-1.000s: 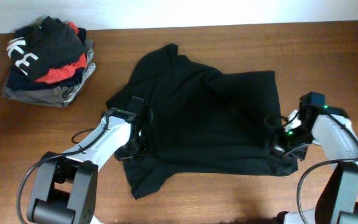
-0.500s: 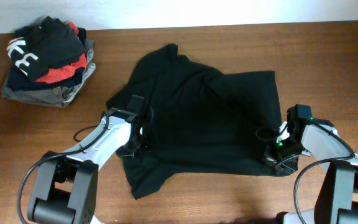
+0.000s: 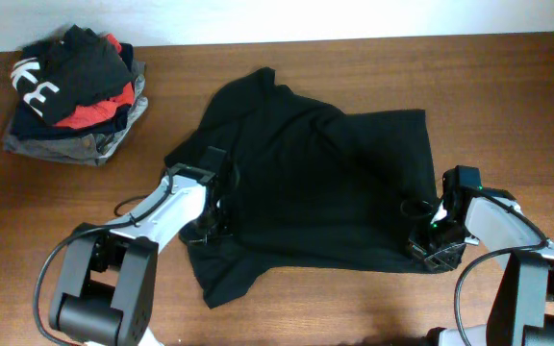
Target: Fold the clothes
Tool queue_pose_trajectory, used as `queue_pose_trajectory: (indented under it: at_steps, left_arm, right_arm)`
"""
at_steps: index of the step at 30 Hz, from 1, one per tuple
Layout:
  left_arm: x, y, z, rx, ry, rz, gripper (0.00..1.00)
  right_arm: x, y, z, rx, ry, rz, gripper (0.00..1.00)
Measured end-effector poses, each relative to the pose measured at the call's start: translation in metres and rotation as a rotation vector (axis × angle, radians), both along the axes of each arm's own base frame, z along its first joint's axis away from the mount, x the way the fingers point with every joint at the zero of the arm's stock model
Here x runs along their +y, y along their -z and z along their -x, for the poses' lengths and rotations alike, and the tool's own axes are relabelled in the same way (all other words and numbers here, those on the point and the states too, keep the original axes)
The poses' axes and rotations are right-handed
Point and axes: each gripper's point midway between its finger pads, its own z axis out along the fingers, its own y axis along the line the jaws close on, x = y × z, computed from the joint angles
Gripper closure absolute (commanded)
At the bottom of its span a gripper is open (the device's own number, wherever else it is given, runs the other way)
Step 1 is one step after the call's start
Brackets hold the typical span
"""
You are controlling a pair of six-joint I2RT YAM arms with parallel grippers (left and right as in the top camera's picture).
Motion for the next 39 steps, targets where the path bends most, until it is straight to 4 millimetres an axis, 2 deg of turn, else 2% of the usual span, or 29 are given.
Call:
queue_pose_trajectory:
  at_steps: [4,10,17,21,25,27,31,32,35,39]
  left_arm:
    - [0.020,0.000,0.012,0.069,-0.083,-0.033,0.99]
    - [0.047,0.000,0.018,0.116,-0.194,-0.045,0.99]
    - [0.057,-0.003,0.026,0.148,-0.211,-0.074,0.99]
    - [0.060,-0.014,0.029,0.140,-0.211,-0.087,0.99]
    - [0.061,-0.041,0.020,0.038,-0.211,-0.069,0.99]
    - [0.059,-0.059,0.007,-0.054,-0.210,-0.045,0.99]
    - [0.051,-0.099,-0.034,-0.288,-0.182,0.013,0.99]
    - [0.049,-0.105,-0.043,-0.333,-0.173,0.027,0.99]
    - [0.039,-0.113,-0.067,-0.433,-0.144,0.074,0.99]
    - [0.028,-0.101,-0.085,-0.446,-0.115,0.120,0.99]
  right_arm:
    - [-0.001,0.000,-0.001,0.001,0.025,0.010,0.92]
    - [-0.002,0.000,-0.002,0.001,0.045,0.018,0.96]
    - [-0.012,-0.003,0.005,0.043,0.069,0.076,0.96]
    - [-0.020,-0.018,0.003,0.075,0.078,0.120,0.96]
    - [-0.028,-0.041,-0.020,0.025,0.079,0.145,0.95]
    - [-0.032,-0.055,-0.035,-0.012,0.075,0.153,0.86]
    - [-0.033,-0.087,-0.084,-0.193,0.018,0.129,0.69]
    - [-0.030,-0.095,-0.100,-0.262,-0.011,0.111,0.68]
    - [-0.024,-0.110,-0.129,-0.392,-0.064,0.070,0.71]
    - [-0.018,-0.109,-0.140,-0.437,-0.106,0.032,0.84]
